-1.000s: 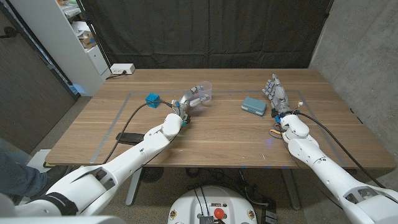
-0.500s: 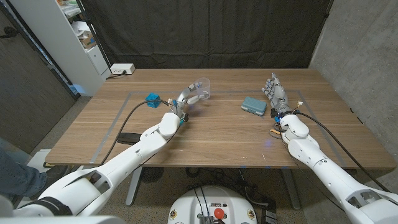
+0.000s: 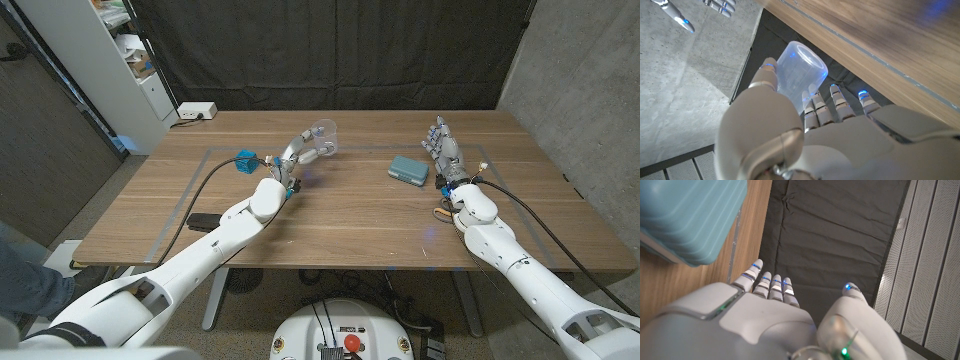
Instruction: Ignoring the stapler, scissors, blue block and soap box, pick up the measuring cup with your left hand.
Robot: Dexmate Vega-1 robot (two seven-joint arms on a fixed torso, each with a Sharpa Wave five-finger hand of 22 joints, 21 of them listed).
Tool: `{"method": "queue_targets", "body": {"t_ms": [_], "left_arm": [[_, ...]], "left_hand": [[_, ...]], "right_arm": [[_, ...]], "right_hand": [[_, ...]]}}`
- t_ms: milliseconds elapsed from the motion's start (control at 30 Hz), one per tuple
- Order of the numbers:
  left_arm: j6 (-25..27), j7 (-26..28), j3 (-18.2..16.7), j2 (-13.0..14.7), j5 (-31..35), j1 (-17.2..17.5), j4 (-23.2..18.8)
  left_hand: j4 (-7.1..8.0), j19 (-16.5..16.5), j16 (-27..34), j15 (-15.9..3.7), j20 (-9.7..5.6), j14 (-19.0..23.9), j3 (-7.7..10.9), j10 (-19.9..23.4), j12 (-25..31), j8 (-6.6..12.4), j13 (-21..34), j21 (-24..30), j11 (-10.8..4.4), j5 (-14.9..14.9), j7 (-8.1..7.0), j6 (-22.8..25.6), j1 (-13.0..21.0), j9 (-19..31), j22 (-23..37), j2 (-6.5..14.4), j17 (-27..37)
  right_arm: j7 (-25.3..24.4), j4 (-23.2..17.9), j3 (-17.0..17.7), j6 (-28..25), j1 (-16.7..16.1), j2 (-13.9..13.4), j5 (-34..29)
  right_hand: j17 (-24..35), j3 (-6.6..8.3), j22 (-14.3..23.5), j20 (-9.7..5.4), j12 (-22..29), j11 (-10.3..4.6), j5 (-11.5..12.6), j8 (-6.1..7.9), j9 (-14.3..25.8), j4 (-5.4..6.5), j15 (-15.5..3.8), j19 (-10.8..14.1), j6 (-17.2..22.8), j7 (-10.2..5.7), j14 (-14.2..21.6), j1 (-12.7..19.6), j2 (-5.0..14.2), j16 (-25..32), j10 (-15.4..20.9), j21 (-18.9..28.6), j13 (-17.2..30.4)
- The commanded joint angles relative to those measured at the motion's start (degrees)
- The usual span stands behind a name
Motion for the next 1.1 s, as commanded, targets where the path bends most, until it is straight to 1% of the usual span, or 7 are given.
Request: {"method": "queue_targets", "body": {"t_ms": [33,367,767,1100], "left_arm": [[-0.38,-0.22,-1.16,0.99,0.23,0.93,-2.6],[0.55,-0.17,-1.71,1.6,1.17,0.85,-4.28],[0.6,-1.21,-1.59,1.54,2.04,-0.89,-4.45],[0.15,-1.11,-1.9,1.67,2.82,-1.55,-5.14]], "left_hand": [[0.28,-0.63,-0.32,0.28,0.02,0.17,0.17,0.05,-0.17,-0.17,0.17,-0.17,0.01,-0.15,0.26,0.1,0.48,0.14,0.19,0.1,0.11],[0.35,-0.78,-0.53,0.41,0.02,0.15,0.14,0.14,-0.3,-0.36,0.22,-0.26,0.12,-0.43,0.33,0.13,0.49,0.15,0.19,0.21,0.12],[0.38,-0.83,-0.66,0.3,0.01,0.23,0.14,0.24,-0.41,-0.45,0.26,-0.29,0.19,-0.64,0.42,0.32,0.54,0.16,0.19,0.3,0.12],[0.4,-0.85,-0.8,0.35,0.0,0.28,0.14,0.26,-0.55,-0.63,0.29,-0.31,0.05,-0.88,0.37,0.33,0.58,0.17,0.2,0.4,0.13]], "right_arm": [[-0.95,-1.99,0.01,-0.66,-0.49,-0.34,-0.46],[-0.86,-2.29,-0.27,-0.93,-0.08,-0.23,-0.66],[-0.93,-2.18,-0.12,-0.83,0.31,-0.19,-0.73],[-1.06,-2.15,-0.07,-0.73,0.41,-0.11,-0.8]], "right_hand": [[0.13,-0.2,0.31,-0.13,0.12,0.34,0.37,-0.23,0.09,0.24,0.25,0.52,0.22,-0.18,0.54,0.4,0.4,0.09,0.19,-0.04,0.3],[0.13,-0.27,0.31,-0.11,0.11,0.3,0.4,-0.23,0.09,0.2,0.32,0.51,0.2,-0.19,0.6,0.45,0.44,0.09,0.21,-0.12,0.3],[0.14,-0.35,0.32,-0.11,0.11,0.33,0.43,-0.23,0.09,0.18,0.31,0.53,0.2,-0.21,0.77,0.47,0.49,0.13,0.25,-0.2,0.3],[0.15,-0.44,0.32,-0.11,0.15,0.29,0.45,-0.23,0.08,0.16,0.22,0.58,0.2,-0.14,0.79,0.48,0.53,0.11,0.38,-0.26,0.3]]}}
